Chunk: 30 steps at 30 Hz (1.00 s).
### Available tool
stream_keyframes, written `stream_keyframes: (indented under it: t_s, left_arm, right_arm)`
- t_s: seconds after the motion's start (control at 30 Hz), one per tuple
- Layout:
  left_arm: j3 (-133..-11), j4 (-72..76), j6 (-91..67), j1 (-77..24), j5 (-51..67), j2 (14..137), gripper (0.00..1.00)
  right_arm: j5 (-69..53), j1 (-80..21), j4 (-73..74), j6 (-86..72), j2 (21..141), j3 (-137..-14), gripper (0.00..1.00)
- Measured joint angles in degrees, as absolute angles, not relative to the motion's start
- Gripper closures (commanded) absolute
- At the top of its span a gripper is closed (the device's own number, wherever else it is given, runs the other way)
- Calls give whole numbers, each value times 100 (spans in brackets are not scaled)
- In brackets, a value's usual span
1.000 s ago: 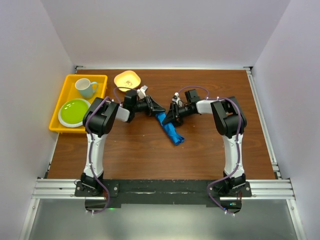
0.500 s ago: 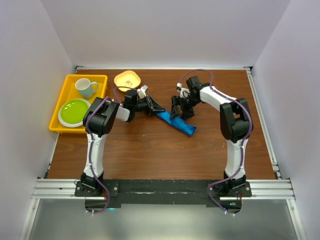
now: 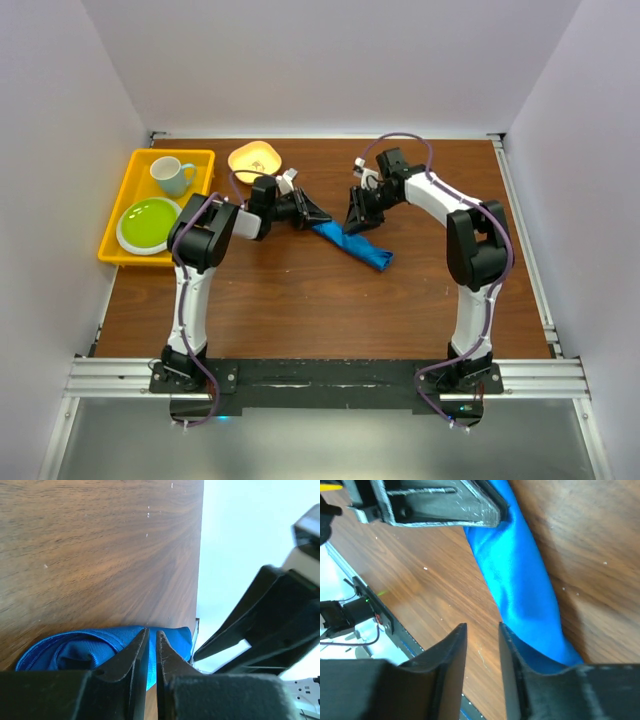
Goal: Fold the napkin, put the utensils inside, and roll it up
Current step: Roll the napkin with the utensil
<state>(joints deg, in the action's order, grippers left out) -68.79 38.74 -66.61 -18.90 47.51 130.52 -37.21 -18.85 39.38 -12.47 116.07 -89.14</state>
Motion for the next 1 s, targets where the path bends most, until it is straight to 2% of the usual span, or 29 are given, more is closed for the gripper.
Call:
stream_keyframes:
  t_s: [0.17,0.27,0.37,0.4,0.5,0.53,0.63,0.77,1.0]
  left_arm:
    - [-6967,3802,-6639,-1890,4751,13096,85]
    - [-7024,3793,-6639,-1890,4757,13159,85]
    - [-7096,3776,-6635,-1892,4764,13211,85]
    - [-7131,3765,-6635,-1892,4766,13231,85]
    - [-7203,3706,-6635,-1892,4775,13253,85]
    - [-7212,3688,-6635,-1892,4777,13253,85]
    - [-7297,3522,-6622,-1892,4777,13253,86]
    - [-7446,3194,-6541,-1892,4777,13253,86]
    - [-7590,2593,-6528,-1890,4772,13253,86]
  right_arm:
    - [-3859,-1826,3562,-1278,11609,-8320,74]
    - [-3785,-1702,3573,-1125,11609,-8027,68]
    - [-3767,-1621,3686,-996,11609,-7946,55]
    - [-3795,-1616,3706,-972,11601,-7966,48]
    - [-3813,-1667,3900,-864,11581,-8165,36]
    - [-3795,-1697,3951,-823,11561,-8243,26]
    - [-3380,-1861,4077,-569,11417,-8569,14]
    - [-2379,-2276,4005,-115,11137,-8842,9]
    - [16,-3667,3573,775,11104,-8779,9]
